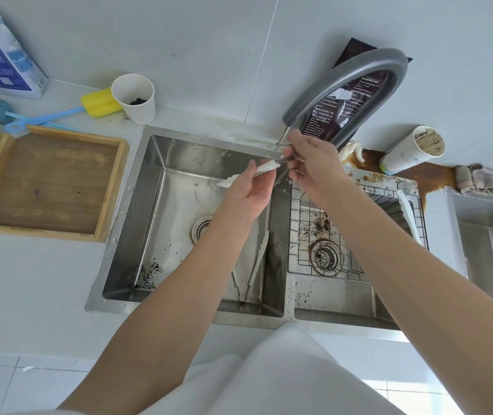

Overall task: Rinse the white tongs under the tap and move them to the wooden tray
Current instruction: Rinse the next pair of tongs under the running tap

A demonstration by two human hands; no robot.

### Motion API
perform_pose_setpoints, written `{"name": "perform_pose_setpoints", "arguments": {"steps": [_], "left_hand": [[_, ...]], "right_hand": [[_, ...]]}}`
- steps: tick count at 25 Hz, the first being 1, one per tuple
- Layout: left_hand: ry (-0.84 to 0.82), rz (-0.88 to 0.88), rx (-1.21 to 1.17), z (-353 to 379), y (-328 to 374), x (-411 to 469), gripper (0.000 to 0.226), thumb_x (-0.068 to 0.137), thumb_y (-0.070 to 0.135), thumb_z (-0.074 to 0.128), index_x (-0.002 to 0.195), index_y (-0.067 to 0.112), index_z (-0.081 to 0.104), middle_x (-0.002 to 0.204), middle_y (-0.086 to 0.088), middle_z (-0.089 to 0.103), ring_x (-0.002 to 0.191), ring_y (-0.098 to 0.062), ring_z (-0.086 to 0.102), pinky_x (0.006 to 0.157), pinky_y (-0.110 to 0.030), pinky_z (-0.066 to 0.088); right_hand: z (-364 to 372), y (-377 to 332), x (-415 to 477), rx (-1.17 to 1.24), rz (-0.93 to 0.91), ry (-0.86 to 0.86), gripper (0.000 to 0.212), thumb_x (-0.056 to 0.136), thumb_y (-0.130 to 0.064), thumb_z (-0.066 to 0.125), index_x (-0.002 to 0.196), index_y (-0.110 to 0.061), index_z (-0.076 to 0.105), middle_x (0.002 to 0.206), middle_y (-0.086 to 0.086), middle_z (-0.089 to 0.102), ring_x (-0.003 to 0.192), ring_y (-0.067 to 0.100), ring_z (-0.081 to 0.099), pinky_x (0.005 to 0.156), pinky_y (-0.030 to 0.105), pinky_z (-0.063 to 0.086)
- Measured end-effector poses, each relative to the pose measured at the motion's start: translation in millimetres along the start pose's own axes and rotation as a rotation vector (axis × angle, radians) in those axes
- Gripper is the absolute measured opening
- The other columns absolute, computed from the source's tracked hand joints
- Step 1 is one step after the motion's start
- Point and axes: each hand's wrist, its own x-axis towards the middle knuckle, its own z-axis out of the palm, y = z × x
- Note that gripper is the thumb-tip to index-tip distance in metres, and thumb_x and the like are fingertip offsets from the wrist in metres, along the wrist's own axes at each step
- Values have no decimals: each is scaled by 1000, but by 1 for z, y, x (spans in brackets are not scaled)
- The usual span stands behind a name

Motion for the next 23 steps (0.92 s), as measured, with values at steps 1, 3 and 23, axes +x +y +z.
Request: {"name": "perform_pose_setpoints", "arguments": {"steps": [1, 3, 23], "left_hand": [[-13, 1, 12, 1, -1, 1, 10, 95, 2, 57, 104, -4, 56, 90, -22, 66, 97, -30, 68, 86, -41, 55], [-27, 15, 88, 1, -2, 3, 13, 95, -1, 55, 108, -4, 56, 91, -22, 65, 86, -30, 67, 80, -42, 57], [-69, 407, 1359, -46, -4, 10, 15, 97, 2, 54, 112, 7, 54, 101, -9, 68, 86, -20, 71, 87, -45, 57]], "right_hand": [[-7, 3, -4, -10, -16, 3, 17, 100, -19, 57, 100, -5, 65, 64, -2, 66, 53, 10, 53, 54, 22, 43], [-21, 12, -10, -48, -36, 40, 19, 100, -19, 57, 107, -4, 66, 69, -1, 67, 56, 10, 57, 58, 25, 46], [-48, 105, -50, -582, 1, 103, 42, 97, -36, 58, 135, -21, 49, 108, 3, 70, 94, 20, 70, 84, 40, 59]]}}
